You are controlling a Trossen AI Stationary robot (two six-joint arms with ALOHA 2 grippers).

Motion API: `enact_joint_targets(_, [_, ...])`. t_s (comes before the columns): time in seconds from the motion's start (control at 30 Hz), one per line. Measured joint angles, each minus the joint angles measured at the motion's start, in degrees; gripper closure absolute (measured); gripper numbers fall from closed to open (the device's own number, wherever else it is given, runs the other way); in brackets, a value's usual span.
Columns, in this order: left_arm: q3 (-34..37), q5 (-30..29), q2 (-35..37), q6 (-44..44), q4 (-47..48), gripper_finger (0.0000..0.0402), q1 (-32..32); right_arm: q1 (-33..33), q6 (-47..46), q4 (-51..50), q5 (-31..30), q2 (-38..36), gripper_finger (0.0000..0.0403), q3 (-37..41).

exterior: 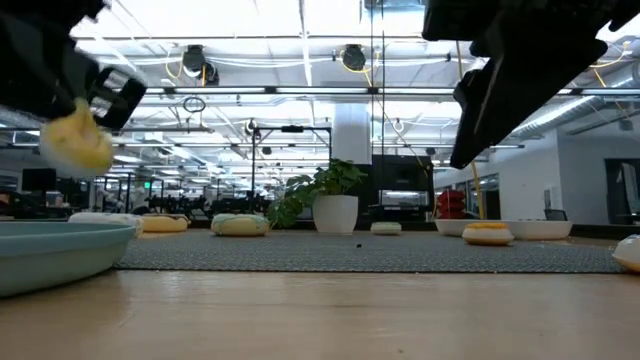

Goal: Pick & Place donuts
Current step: Put the small yellow donut on the blue plate

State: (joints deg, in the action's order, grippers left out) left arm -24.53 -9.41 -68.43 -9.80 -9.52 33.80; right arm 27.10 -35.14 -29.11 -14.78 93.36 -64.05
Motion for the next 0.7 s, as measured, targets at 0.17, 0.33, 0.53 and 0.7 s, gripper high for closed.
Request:
enact_joint_targets(0.17, [4.6, -1.6, 0.6, -4.4, -3.2, 0.038, 0.8, 0.0, 1.2, 1.7, 0.0, 0.0, 0.011, 0.0])
enact_joint_targets(0.33, [5.0, 0.6, -0.1, -5.9, -3.3, 0.0394, 0.8, -0.1, 2.0, 2.5, -0.1, 0.0, 0.011, 0.0])
enact_joint_targets(0.53, [5.0, 3.4, -0.1, -8.2, -2.8, 0.0364, 1.1, -0.1, 2.9, 3.0, -0.1, 0.0, 0.011, 0.0])
enact_joint_targets(0.7, [5.0, 1.4, -0.5, -10.3, -1.5, 0.0335, 1.1, -0.1, 2.9, 3.4, -0.1, 0.0, 0.011, 0.0])
